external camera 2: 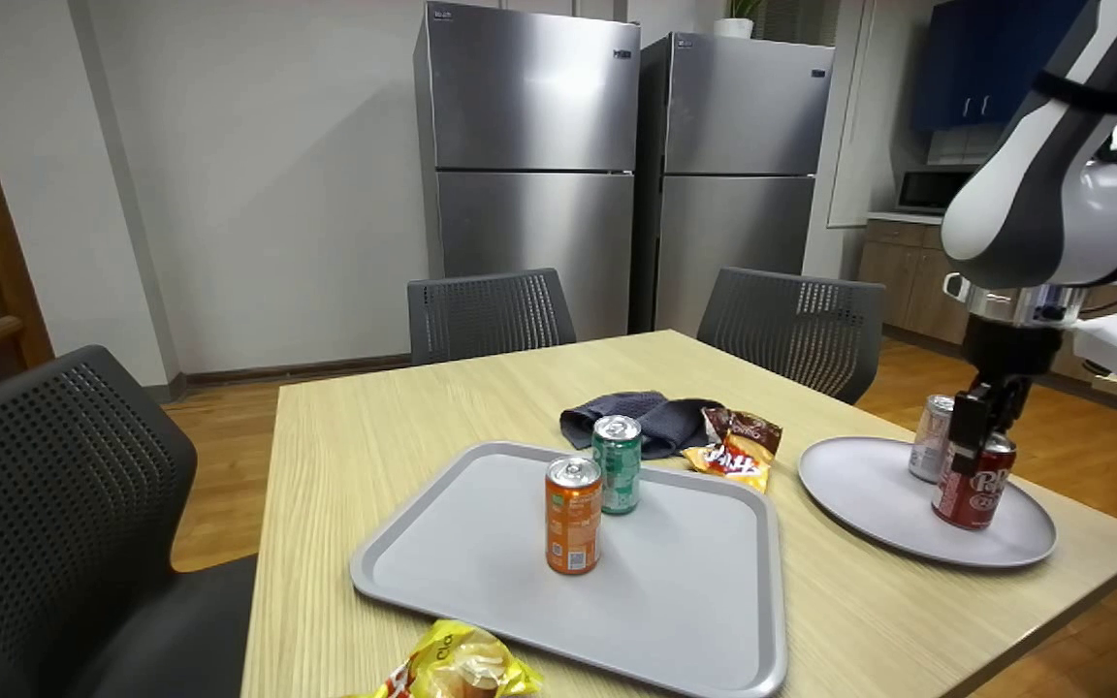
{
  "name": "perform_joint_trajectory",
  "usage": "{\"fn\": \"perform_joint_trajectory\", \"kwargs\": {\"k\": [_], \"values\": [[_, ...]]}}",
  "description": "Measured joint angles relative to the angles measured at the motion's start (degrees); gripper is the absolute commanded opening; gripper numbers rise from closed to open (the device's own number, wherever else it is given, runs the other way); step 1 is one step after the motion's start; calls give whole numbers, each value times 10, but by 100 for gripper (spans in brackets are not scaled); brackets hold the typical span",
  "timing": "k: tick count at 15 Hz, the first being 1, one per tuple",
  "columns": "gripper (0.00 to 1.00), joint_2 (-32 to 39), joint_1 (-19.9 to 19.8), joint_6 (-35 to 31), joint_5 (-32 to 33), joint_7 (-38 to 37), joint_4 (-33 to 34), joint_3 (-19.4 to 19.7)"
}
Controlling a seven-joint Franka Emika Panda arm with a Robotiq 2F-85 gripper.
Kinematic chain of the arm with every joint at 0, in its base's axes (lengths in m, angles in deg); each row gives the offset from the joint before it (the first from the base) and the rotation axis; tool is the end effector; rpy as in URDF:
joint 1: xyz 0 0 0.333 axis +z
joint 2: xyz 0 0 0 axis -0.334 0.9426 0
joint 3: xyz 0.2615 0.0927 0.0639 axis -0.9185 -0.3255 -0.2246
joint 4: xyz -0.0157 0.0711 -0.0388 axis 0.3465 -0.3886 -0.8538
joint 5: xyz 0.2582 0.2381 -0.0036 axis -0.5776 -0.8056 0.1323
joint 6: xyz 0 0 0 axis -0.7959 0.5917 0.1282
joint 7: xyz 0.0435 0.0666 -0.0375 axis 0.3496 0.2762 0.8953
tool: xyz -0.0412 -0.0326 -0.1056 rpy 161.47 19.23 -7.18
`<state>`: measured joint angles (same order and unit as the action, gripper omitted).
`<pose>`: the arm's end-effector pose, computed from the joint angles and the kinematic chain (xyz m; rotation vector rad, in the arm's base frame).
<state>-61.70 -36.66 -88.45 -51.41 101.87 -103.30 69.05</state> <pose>0.4036 -0.1915 0.1830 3.0491 0.5020 0.0076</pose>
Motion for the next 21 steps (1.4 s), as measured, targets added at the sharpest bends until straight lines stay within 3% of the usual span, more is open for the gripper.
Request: {"fn": "perform_joint_trajectory", "kwargs": {"k": [9, 21], "values": [[38, -25, 8, 0, 39, 0, -15, 0], [38, -113, 71, 2, 57, 0, -76, -36]]}}
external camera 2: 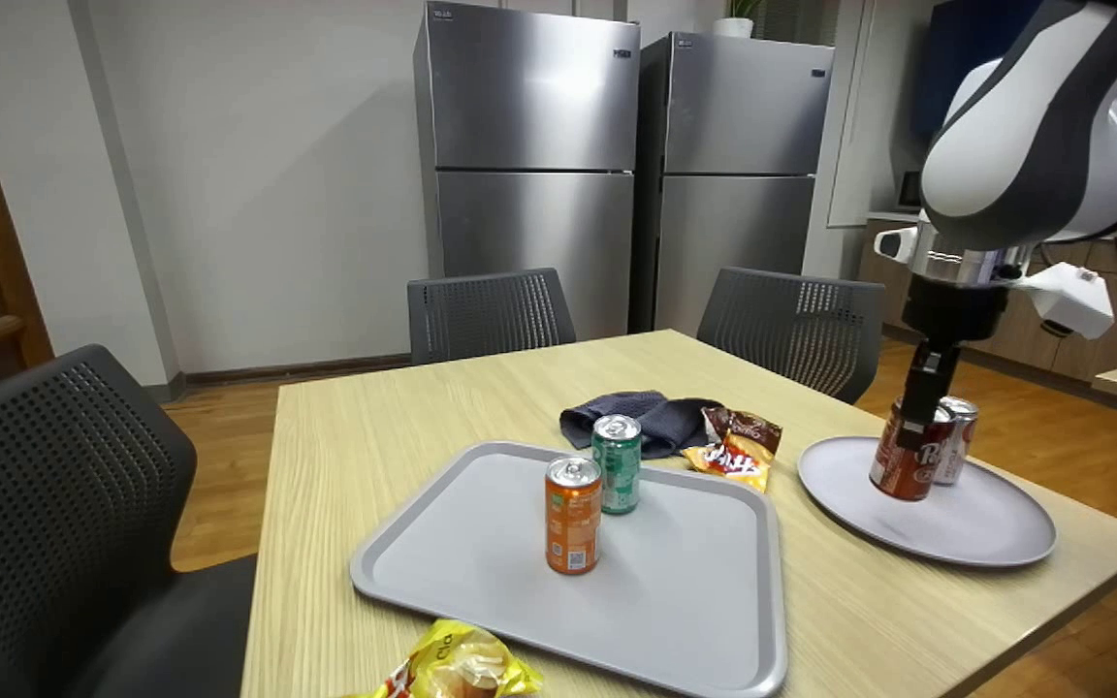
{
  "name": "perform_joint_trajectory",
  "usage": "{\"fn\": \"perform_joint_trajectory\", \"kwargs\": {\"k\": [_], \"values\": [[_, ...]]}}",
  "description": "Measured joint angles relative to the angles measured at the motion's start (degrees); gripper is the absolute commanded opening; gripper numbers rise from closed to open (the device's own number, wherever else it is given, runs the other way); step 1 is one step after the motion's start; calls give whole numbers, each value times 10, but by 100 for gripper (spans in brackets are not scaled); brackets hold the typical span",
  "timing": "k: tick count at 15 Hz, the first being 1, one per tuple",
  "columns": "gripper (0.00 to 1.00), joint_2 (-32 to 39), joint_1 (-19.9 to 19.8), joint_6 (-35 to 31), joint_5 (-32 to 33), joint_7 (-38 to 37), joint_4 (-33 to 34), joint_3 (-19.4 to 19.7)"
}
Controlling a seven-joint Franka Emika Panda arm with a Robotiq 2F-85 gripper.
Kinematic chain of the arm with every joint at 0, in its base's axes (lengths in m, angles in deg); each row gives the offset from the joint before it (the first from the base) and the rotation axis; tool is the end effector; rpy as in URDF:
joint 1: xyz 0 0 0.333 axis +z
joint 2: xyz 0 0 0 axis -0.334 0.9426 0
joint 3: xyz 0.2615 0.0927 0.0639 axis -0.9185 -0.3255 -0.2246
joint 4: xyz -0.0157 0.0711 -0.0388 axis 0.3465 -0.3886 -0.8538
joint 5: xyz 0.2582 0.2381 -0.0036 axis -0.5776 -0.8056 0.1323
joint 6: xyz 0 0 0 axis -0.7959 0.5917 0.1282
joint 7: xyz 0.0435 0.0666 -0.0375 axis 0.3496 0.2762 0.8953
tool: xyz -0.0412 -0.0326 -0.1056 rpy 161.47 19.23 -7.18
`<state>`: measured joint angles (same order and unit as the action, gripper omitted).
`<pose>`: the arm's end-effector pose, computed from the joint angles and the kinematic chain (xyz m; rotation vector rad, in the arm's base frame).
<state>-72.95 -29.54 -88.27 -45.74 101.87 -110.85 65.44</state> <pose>0.4070 -0.0993 0.2265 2.9188 0.9033 0.0889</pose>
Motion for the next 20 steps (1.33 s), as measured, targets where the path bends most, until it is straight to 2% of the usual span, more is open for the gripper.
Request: {"fn": "perform_joint_trajectory", "kwargs": {"k": [5, 12, 20], "values": [[38, -25, 47, 0, -10, 0, -23, -23], [38, -31, 115, 0, -63, -2, -28, -69], [38, -29, 169, 0, -93, -18, -28, -116]]}}
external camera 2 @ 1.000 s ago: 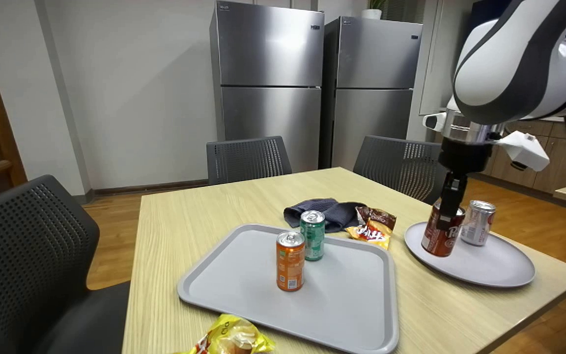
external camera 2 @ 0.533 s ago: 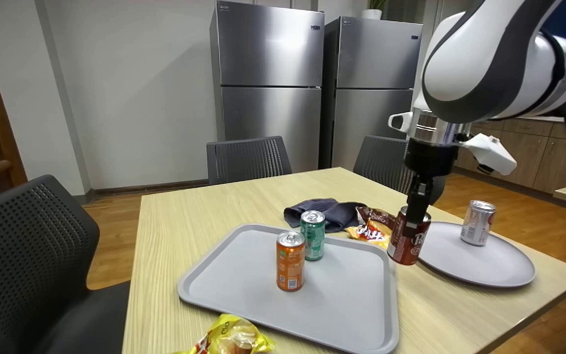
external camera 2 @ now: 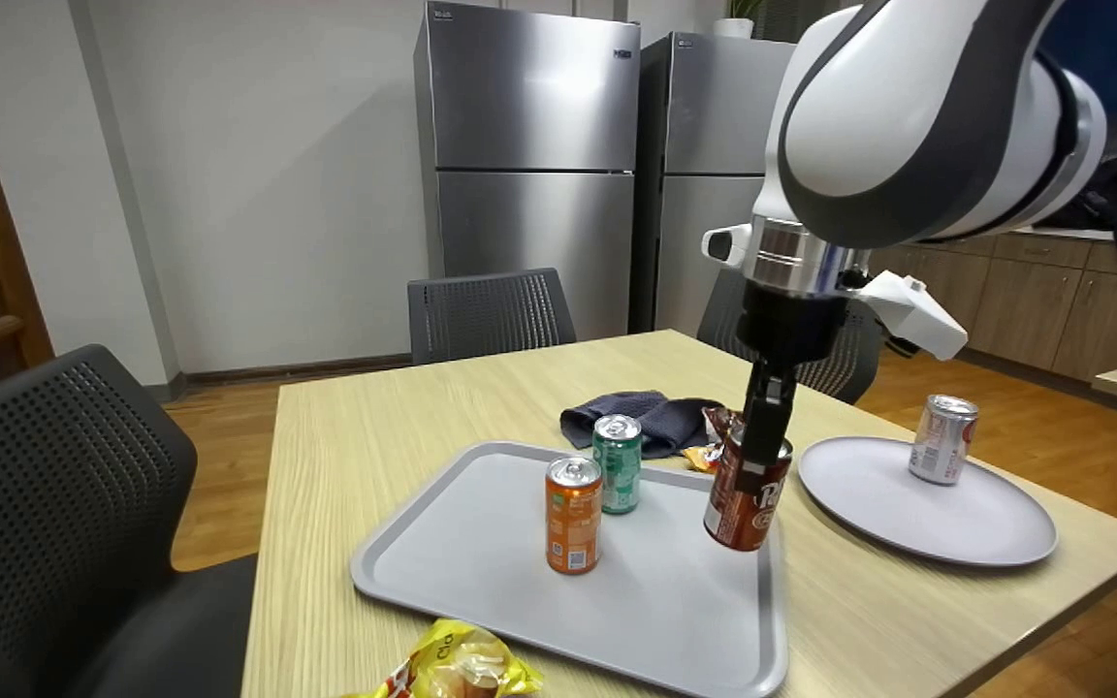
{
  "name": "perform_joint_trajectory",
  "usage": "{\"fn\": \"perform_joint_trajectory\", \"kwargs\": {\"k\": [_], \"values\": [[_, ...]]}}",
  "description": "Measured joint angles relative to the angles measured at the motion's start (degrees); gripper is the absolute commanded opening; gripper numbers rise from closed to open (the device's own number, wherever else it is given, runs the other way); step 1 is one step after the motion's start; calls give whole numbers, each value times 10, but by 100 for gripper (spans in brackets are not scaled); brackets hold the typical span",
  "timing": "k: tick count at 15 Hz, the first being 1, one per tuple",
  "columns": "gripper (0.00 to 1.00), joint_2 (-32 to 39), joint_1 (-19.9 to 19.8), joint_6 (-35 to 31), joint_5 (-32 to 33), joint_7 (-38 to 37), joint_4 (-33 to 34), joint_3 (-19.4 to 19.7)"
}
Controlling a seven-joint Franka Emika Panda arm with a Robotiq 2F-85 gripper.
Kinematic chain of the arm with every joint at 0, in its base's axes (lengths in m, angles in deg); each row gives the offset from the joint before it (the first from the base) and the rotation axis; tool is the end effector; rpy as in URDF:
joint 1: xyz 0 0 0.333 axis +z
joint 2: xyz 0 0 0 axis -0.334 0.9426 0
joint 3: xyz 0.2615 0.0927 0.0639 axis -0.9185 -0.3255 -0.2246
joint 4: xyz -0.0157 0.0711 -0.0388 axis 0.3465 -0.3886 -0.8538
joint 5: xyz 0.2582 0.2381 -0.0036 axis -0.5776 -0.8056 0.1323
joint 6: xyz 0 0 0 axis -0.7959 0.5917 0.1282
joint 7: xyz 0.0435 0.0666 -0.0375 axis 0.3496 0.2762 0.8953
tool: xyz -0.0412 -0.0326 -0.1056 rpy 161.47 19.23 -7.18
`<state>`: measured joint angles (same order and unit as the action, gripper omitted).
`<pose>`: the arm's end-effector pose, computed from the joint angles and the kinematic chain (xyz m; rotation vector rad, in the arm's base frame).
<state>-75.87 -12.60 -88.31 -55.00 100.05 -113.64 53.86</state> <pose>0.3938 0.0978 0.2322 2.8141 1.3870 0.1530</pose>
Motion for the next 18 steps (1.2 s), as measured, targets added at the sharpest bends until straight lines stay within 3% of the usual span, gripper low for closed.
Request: {"fn": "perform_joint_trajectory", "kwargs": {"k": [12, 18], "values": [[38, 31, 26, -26, 21, -73, 0, -28], [38, 53, 27, -43, 92, -131, 0, -29]]}}
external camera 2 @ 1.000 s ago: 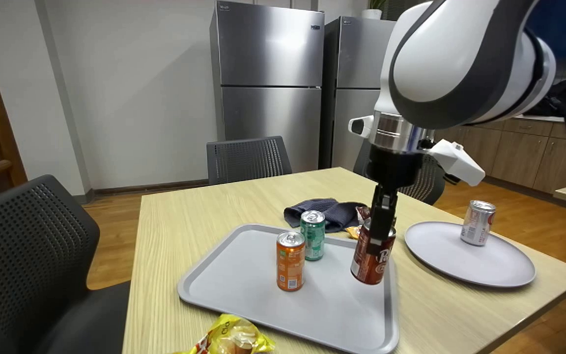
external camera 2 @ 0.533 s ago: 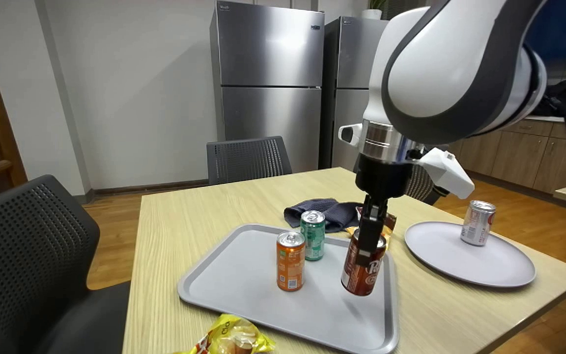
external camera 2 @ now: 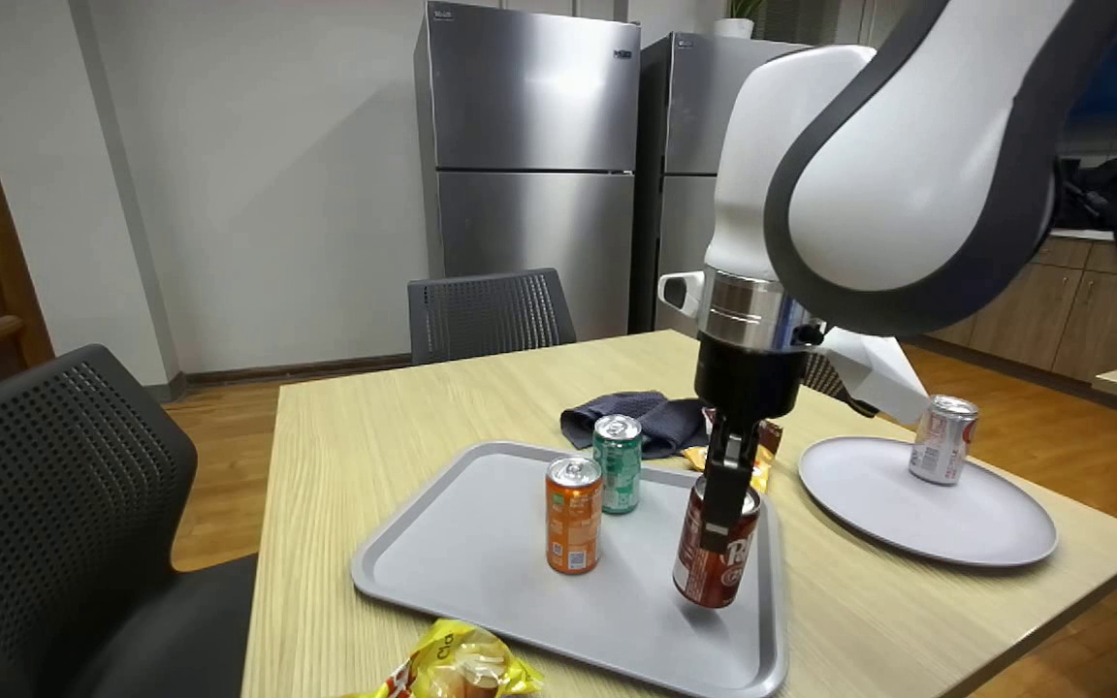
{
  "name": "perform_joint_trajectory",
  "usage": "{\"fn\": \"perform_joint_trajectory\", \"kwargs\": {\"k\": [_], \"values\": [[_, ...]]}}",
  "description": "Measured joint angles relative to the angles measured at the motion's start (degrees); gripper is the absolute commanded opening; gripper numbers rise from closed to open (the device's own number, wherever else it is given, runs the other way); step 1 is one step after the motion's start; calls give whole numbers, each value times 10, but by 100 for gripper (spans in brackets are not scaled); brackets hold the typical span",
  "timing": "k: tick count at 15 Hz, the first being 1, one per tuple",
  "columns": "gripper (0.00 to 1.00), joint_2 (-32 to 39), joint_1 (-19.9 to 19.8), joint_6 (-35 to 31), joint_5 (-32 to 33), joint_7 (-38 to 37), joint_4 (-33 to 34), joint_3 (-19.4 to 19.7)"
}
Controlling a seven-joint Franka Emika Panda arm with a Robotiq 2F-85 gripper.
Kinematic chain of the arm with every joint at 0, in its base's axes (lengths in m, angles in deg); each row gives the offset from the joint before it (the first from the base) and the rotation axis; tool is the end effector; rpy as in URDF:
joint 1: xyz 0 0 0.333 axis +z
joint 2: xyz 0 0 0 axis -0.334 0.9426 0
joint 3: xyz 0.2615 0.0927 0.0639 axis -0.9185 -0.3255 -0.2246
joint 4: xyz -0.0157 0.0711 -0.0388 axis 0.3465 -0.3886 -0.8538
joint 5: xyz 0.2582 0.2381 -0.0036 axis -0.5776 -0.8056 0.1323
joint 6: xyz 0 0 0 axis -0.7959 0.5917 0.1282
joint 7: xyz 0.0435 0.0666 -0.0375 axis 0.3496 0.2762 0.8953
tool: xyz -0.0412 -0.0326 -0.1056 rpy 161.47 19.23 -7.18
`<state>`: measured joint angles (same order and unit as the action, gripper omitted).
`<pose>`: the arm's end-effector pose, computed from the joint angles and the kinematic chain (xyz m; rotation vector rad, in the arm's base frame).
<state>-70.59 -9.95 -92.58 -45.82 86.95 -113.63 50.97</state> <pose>0.3769 0.1439 0.2029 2.7867 1.4045 0.1232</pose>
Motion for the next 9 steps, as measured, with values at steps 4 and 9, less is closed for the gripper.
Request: {"fn": "perform_joint_trajectory", "kwargs": {"k": [4, 9], "values": [[38, 7, 0, -1, 38, -36, 0, 0], [38, 14, 0, -1, 68, -60, 0, 0]]}}
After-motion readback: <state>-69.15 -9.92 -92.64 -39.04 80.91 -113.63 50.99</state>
